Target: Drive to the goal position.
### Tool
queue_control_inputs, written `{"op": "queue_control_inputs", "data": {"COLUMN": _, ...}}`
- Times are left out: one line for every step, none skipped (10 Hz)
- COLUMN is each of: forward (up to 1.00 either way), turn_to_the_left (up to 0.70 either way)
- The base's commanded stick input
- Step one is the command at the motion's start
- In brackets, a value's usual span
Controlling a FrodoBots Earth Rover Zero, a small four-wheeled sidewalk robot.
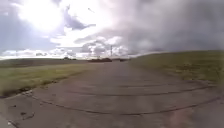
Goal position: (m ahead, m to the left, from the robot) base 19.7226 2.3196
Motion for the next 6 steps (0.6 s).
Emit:
{"op": "queue_control_inputs", "data": {"forward": 1.0, "turn_to_the_left": 0.0}}
{"op": "queue_control_inputs", "data": {"forward": 1.0, "turn_to_the_left": 0.0}}
{"op": "queue_control_inputs", "data": {"forward": 1.0, "turn_to_the_left": 0.0}}
{"op": "queue_control_inputs", "data": {"forward": 1.0, "turn_to_the_left": 0.0}}
{"op": "queue_control_inputs", "data": {"forward": 1.0, "turn_to_the_left": 0.0}}
{"op": "queue_control_inputs", "data": {"forward": 1.0, "turn_to_the_left": 0.0}}
